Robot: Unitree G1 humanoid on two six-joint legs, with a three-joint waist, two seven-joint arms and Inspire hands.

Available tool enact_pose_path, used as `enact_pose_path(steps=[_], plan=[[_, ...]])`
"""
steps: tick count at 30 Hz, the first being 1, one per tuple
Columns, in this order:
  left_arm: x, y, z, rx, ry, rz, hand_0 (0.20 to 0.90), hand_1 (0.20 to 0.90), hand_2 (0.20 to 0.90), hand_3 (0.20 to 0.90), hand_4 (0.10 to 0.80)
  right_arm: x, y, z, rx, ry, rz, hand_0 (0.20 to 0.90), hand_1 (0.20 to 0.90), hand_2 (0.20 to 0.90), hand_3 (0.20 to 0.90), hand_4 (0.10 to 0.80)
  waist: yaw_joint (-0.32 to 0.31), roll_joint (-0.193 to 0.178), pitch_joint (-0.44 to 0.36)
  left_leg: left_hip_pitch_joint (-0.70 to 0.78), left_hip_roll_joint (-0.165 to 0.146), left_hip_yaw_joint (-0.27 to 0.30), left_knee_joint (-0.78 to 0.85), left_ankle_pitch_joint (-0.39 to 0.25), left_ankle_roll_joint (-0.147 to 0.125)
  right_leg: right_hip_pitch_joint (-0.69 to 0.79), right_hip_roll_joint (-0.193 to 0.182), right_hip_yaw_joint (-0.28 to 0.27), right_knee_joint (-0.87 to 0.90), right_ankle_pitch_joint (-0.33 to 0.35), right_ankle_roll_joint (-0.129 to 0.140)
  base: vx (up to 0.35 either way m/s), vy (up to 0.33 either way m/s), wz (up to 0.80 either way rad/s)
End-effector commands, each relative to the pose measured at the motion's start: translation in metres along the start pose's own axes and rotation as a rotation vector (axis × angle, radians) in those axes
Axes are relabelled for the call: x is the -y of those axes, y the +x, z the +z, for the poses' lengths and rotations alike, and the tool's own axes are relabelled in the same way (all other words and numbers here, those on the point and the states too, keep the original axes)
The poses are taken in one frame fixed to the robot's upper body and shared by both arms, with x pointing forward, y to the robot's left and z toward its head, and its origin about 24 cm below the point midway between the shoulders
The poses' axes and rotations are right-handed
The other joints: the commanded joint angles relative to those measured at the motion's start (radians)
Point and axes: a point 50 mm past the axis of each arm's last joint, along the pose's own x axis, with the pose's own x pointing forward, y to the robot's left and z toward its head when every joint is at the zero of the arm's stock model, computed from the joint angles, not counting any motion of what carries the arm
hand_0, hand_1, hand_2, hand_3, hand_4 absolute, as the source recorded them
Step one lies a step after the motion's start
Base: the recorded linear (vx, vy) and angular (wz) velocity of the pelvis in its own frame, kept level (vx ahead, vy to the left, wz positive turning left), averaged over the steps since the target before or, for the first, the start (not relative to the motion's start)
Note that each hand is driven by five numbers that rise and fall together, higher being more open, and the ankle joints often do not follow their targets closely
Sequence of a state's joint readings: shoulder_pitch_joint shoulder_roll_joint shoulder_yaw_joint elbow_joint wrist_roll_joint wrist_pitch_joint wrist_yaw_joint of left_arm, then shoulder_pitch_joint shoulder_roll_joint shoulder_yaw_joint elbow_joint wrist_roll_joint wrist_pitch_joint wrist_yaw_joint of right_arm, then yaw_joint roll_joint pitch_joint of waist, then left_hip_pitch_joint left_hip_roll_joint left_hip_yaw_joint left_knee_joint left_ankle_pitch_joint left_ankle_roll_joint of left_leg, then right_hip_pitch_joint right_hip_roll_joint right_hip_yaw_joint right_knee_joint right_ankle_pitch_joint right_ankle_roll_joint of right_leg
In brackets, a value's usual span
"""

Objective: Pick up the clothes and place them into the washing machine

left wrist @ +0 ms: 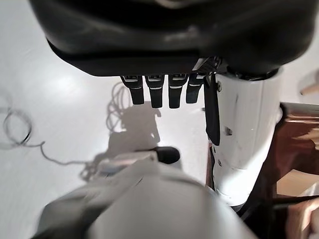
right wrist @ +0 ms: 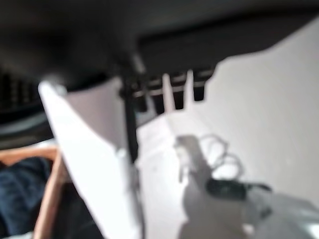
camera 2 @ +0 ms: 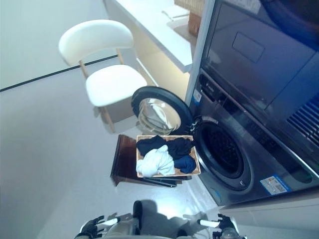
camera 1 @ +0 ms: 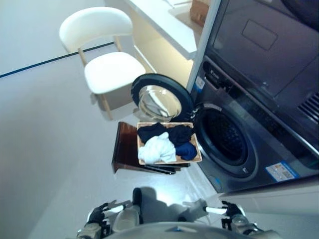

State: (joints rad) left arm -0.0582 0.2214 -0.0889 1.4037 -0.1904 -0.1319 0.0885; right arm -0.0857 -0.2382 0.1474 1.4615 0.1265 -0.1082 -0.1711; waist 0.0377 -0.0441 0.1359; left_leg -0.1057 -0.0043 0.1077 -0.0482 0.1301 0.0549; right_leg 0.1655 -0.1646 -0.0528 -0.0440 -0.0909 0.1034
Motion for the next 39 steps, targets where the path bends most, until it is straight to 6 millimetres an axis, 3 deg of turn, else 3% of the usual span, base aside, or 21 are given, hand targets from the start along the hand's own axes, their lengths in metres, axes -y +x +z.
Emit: enact_pose_path(steps=[1, 2, 7, 12, 13, 15, 16, 18, 19, 21, 23, 25, 29, 33, 36, 37, 38, 39], plan=[[-0.004, 0.000, -0.001, 0.007, 0.013, 0.021, 0.900, 0.900, 0.900, 0.900, 0.800, 0.016, 0.003, 0.014, 0.043, -0.018, -0.042, 0.900, 0.900, 0.900, 0.900, 0.800, 0.009, 0.020, -0.061, -0.209, 0.055, -0.023, 0.150, 0.022, -0.101, 0.021, 0.052, -0.024, 0.051, -0.046, -0.014, 0.116, 0.134, -0.19], [-0.008, 0.001, 0.006, 0.022, 0.018, 0.035, 0.900, 0.900, 0.900, 0.900, 0.800, 0.016, 0.004, 0.028, 0.085, -0.016, -0.045, 0.900, 0.900, 0.900, 0.900, 0.800, 0.015, 0.013, -0.061, -0.241, 0.043, -0.021, 0.188, 0.007, -0.093, 0.014, 0.036, -0.026, 0.043, -0.039, -0.008, 0.046, 0.061, -0.06], [-0.009, 0.002, 0.014, 0.048, 0.025, 0.047, 0.900, 0.900, 0.900, 0.900, 0.800, 0.009, 0.003, 0.056, 0.186, -0.069, -0.031, 0.900, 0.900, 0.900, 0.900, 0.800, 0.028, -0.004, -0.073, -0.283, 0.032, -0.007, 0.232, -0.026, -0.084, 0.018, 0.014, -0.032, 0.018, -0.028, 0.013, 0.086, 0.085, -0.05], [-0.012, 0.003, 0.020, 0.063, 0.046, 0.055, 0.900, 0.900, 0.900, 0.900, 0.800, 0.006, 0.002, 0.065, 0.224, -0.114, -0.025, 0.900, 0.900, 0.900, 0.900, 0.800, 0.030, -0.021, -0.086, -0.266, 0.011, 0.014, 0.223, -0.061, -0.060, -0.022, -0.013, -0.019, 0.104, 0.051, 0.040, 0.142, 0.119, -0.02], [-0.015, 0.003, 0.024, 0.071, 0.064, 0.055, 0.900, 0.900, 0.900, 0.900, 0.800, 0.007, 0.002, 0.069, 0.242, -0.141, -0.025, 0.900, 0.900, 0.900, 0.900, 0.800, 0.019, -0.011, -0.073, -0.216, -0.003, 0.009, 0.188, -0.066, -0.037, -0.098, -0.005, 0.011, 0.254, 0.117, 0.033, 0.154, 0.207, -0.08], [-0.018, 0.004, 0.029, 0.086, 0.077, 0.057, 0.900, 0.900, 0.900, 0.900, 0.800, 0.008, 0.002, 0.077, 0.263, -0.183, -0.032, 0.900, 0.900, 0.900, 0.900, 0.800, 0.002, 0.023, -0.042, -0.167, -0.002, 0.003, 0.129, -0.060, -0.021, -0.206, 0.029, 0.001, 0.350, 0.120, 0.010, 0.070, 0.174, -0.18], [-0.018, 0.004, 0.030, 0.087, 0.076, 0.057, 0.900, 0.900, 0.900, 0.900, 0.800, 0.008, 0.002, 0.077, 0.264, -0.183, -0.032, 0.900, 0.900, 0.900, 0.900, 0.800, 0.001, 0.021, -0.039, -0.163, -0.004, 0.003, 0.126, -0.059, -0.021, -0.206, 0.027, 0.001, 0.356, 0.116, 0.010, 0.040, 0.114, -0.40], [-0.024, 0.004, 0.031, 0.085, 0.084, 0.076, 0.900, 0.900, 0.900, 0.900, 0.800, 0.010, 0.001, 0.091, 0.304, -0.336, -0.063, 0.900, 0.900, 0.900, 0.900, 0.800, -0.004, 0.055, -0.002, -0.081, 0.009, 0.013, 0.033, -0.048, -0.039, -0.294, -0.010, -0.116, 0.237, 0.099, 0.004, 0.038, 0.030, -0.33], [-0.024, 0.004, 0.031, 0.085, 0.084, 0.076, 0.900, 0.900, 0.900, 0.900, 0.800, 0.010, 0.001, 0.091, 0.304, -0.337, -0.064, 0.900, 0.900, 0.900, 0.900, 0.800, -0.007, 0.056, 0.002, -0.075, 0.009, 0.010, 0.030, -0.047, -0.040, -0.286, -0.010, -0.119, 0.234, 0.099, 0.004, 0.023, -0.057, -0.14], [-0.031, 0.004, 0.038, 0.107, 0.072, 0.107, 0.900, 0.900, 0.900, 0.900, 0.800, 0.007, -0.001, 0.106, 0.347, -0.496, -0.081, 0.900, 0.900, 0.900, 0.900, 0.800, -0.016, 0.059, 0.030, -0.041, 0.041, 0.026, 0.010, -0.045, -0.063, -0.333, -0.058, -0.187, 0.152, 0.164, 0.027, 0.005, -0.098, -0.13], [-0.030, 0.005, 0.041, 0.109, 0.057, 0.111, 0.900, 0.900, 0.900, 0.900, 0.800, 0.007, -0.002, 0.115, 0.362, -0.563, -0.093, 0.900, 0.900, 0.900, 0.900, 0.800, -0.020, 0.040, 0.039, -0.042, 0.038, 0.031, 0.043, -0.061, -0.071, -0.311, -0.081, -0.218, 0.109, 0.196, 0.043, 0.018, -0.086, -0.01], [-0.025, 0.005, 0.048, 0.122, 0.040, 0.108, 0.900, 0.900, 0.900, 0.900, 0.800, 0.007, -0.005, 0.130, 0.415, -0.629, -0.131, 0.900, 0.900, 0.900, 0.900, 0.800, -0.018, 0.028, 0.039, -0.050, 0.026, 0.035, 0.061, -0.074, -0.069, -0.286, -0.074, -0.211, 0.086, 0.199, 0.048, 0.008, -0.049, 0.08], [-0.002, 0.004, 0.039, 0.111, 0.056, 0.043, 0.900, 0.900, 0.900, 0.900, 0.800, 0.004, -0.005, 0.129, 0.420, -0.694, -0.124, 0.900, 0.900, 0.900, 0.900, 0.800, -0.026, 0.040, -0.008, -0.037, 0.020, 0.024, 0.023, -0.067, -0.077, -0.244, -0.080, -0.247, 0.051, 0.203, 0.056, 0.081, -0.035, 0.28], [0.007, 0.003, 0.037, 0.112, 0.067, 0.026, 0.900, 0.900, 0.900, 0.900, 0.800, 0.000, -0.007, 0.138, 0.459, -0.726, -0.127, 0.900, 0.900, 0.900, 0.900, 0.800, -0.027, 0.047, -0.017, -0.028, 0.008, 0.010, 0.008, -0.066, -0.076, -0.229, -0.088, -0.246, 0.049, 0.200, 0.060, 0.046, 0.012, 0.15], [0.009, 0.003, 0.035, 0.109, 0.071, 0.021, 0.900, 0.900, 0.900, 0.900, 0.800, -0.002, -0.013, 0.159, 0.540, -0.780, -0.153, 0.900, 0.900, 0.900, 0.900, 0.800, -0.022, 0.050, -0.017, -0.022, 0.001, 0.005, 0.003, -0.072, -0.075, -0.226, -0.095, -0.243, 0.053, 0.199, 0.063, 0.020, 0.009, 0.05], [0.009, 0.003, 0.036, 0.114, 0.075, 0.020, 0.900, 0.900, 0.900, 0.900, 0.800, -0.003, -0.017, 0.172, 0.586, -0.825, -0.177, 0.900, 0.900, 0.900, 0.900, 0.800, -0.020, 0.051, -0.014, -0.023, -0.001, 0.006, 0.004, -0.073, -0.075, -0.230, -0.099, -0.243, 0.054, 0.201, 0.065, -0.009, 0.051, -0.05], [0.008, 0.003, 0.039, 0.130, 0.073, 0.022, 0.900, 0.900, 0.900, 0.900, 0.800, -0.006, -0.029, 0.200, 0.694, -0.917, -0.223, 0.900, 0.900, 0.900, 0.900, 0.800, -0.017, 0.054, -0.005, -0.029, -0.004, 0.008, 0.006, -0.074, -0.073, -0.238, -0.104, -0.235, 0.055, 0.207, 0.069, -0.017, 0.041, -0.07], [0.008, 0.003, 0.039, 0.130, 0.072, 0.022, 0.900, 0.900, 0.900, 0.900, 0.800, -0.006, -0.029, 0.200, 0.694, -0.917, -0.223, 0.900, 0.900, 0.900, 0.900, 0.800, -0.017, 0.054, -0.005, -0.029, -0.004, 0.008, 0.006, -0.075, -0.073, -0.239, -0.104, -0.234, 0.056, 0.207, 0.069, -0.029, 0.039, -0.09]])
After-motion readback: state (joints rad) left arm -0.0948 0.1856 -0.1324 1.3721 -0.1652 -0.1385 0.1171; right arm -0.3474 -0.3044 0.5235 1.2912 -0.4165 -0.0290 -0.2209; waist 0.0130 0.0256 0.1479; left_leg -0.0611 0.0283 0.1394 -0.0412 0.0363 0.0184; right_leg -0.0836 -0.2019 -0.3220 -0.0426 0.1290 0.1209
